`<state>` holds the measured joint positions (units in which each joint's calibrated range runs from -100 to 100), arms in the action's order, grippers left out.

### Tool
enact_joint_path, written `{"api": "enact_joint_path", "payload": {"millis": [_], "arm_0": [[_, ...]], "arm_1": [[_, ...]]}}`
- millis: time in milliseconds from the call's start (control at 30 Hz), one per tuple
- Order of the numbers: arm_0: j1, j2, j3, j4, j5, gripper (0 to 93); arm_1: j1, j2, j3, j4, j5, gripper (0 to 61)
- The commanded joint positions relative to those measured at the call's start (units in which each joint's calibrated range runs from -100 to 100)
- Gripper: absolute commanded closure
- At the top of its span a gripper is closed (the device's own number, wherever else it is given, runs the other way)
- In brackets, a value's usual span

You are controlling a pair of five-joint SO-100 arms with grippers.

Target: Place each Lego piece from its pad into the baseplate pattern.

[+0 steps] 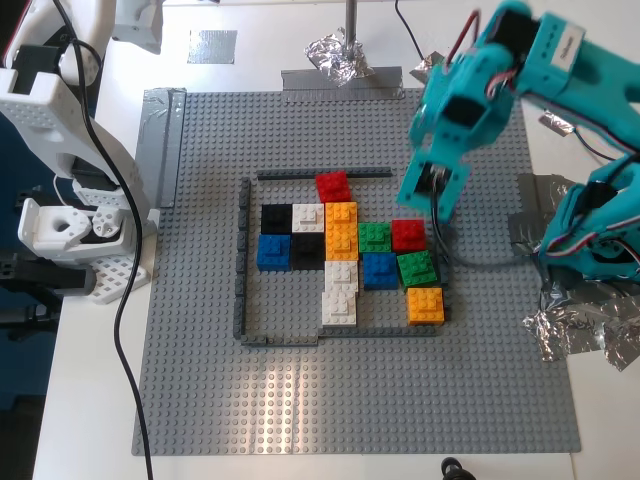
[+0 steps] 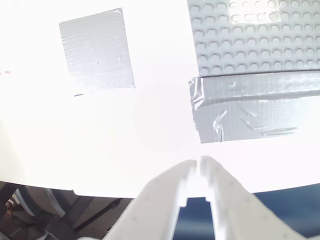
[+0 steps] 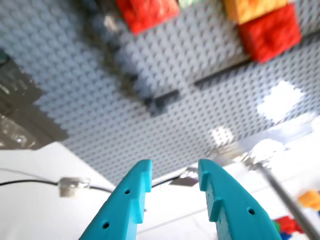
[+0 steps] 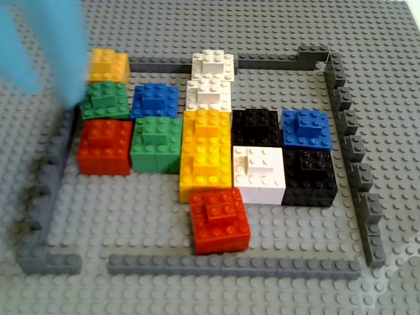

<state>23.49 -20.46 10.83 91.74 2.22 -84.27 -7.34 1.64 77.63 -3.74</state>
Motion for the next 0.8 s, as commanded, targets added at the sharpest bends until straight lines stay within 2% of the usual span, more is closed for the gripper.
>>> {"api": "enact_joint_path", "payload": {"millis": [0,233,267,433,767], "arm_0": [[6.3,-1.8,-2.6,0.4,0.8,82.1],[16.8,-1.9,-2.5,0.4,3.5,82.1],[21.2,-1.9,-2.5,0.4,4.1,82.1],[30.4,-1.9,-2.6,0.5,4.3,82.1],[41.6,-1.9,-2.1,-0.2,4.3,82.1]], "arm_1": [[-0.3,-4.7,-1.4,0.1,-0.5,61.2],[-0.3,-5.4,-1.1,0.3,-0.4,61.2],[-0.3,-6.1,-0.2,0.1,-0.5,61.2],[-0.3,-6.3,0.0,0.2,-0.6,61.2],[-0.6,-7.3,2.7,-1.2,-1.0,61.2]]}}
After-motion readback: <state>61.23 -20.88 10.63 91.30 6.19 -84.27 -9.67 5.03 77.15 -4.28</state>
